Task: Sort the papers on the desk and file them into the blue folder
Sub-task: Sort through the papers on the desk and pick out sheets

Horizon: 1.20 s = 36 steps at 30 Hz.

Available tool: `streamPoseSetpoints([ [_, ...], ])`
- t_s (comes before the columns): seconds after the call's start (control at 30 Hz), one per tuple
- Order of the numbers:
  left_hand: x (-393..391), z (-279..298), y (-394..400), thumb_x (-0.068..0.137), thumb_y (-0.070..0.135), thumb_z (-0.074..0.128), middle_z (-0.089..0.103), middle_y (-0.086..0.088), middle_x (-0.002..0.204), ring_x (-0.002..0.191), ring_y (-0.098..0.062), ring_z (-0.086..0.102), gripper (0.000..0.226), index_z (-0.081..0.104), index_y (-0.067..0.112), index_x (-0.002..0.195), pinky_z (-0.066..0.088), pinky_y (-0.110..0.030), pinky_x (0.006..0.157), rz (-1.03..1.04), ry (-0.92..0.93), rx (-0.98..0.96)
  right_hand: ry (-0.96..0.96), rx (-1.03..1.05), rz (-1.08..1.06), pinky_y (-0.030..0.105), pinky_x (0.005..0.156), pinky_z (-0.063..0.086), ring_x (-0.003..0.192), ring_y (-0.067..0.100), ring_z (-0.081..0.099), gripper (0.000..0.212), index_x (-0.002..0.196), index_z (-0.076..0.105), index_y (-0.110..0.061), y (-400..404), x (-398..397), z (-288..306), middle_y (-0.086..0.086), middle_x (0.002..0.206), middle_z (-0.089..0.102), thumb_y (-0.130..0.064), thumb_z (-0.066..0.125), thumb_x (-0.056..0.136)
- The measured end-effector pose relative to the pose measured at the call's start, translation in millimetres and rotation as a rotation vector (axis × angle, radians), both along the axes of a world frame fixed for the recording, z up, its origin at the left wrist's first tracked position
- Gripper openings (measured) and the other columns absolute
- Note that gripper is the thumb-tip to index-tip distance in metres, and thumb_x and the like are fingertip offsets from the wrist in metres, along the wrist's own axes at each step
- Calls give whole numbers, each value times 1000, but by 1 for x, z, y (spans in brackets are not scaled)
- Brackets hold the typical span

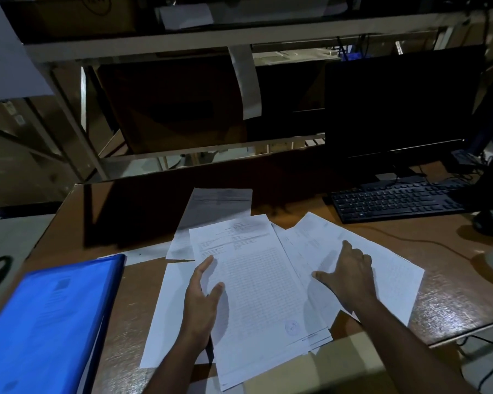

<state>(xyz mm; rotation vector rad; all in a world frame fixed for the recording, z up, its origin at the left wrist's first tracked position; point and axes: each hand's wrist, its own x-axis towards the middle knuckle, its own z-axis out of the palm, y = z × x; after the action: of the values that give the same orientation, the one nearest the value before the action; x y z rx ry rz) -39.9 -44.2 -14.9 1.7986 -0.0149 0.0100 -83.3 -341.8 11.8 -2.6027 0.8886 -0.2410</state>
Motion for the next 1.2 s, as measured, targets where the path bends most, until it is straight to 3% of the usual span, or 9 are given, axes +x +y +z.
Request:
streamPoseSetpoints([
  [0.27,0,0,-1,99,15,68,46,11,158,136,-8,42,52,51,39,142,34,-49,120,9,13,17,33,-37,-47,45,106,42,134,35,42,133,152,25,-4,-6,-5,0,16,146,47,-77,79,55],
  [0.53,1,-2,-1,99,13,69,47,10,158,142,-14,44,52,52,35,143,34,-47,120,10,11,33,26,2,-6,41,100,49,128,33,51,122,151,27,-5,-4,3,11,15,138,54,-57,89,60],
  [0.73,0,-2,-1,99,13,69,47,11,157,138,-9,43,52,52,36,142,34,-47,120,7,6,36,15,8,2,38,93,54,116,30,63,103,144,38,-5,-5,7,10,12,126,65,-43,92,64],
  [0.93,0,-1,-1,99,11,68,47,10,157,142,-15,44,52,52,34,142,33,-47,120,3,9,30,52,-139,-74,43,96,48,121,30,50,103,137,44,-10,-18,-8,7,14,130,56,-71,79,62],
  [1.07,0,-2,-1,99,9,67,47,8,158,144,-17,43,53,52,32,144,32,-46,120,1,6,28,-2,-64,-40,40,96,48,120,30,51,95,135,47,-6,-17,-10,4,15,129,58,-62,83,66],
  [1.2,-1,-1,-2,99,11,68,47,8,158,136,-7,41,52,52,34,143,33,-46,120,-2,-6,43,8,-7,-30,39,97,50,121,31,54,98,140,42,-7,-16,-9,11,15,130,57,-55,86,67],
])
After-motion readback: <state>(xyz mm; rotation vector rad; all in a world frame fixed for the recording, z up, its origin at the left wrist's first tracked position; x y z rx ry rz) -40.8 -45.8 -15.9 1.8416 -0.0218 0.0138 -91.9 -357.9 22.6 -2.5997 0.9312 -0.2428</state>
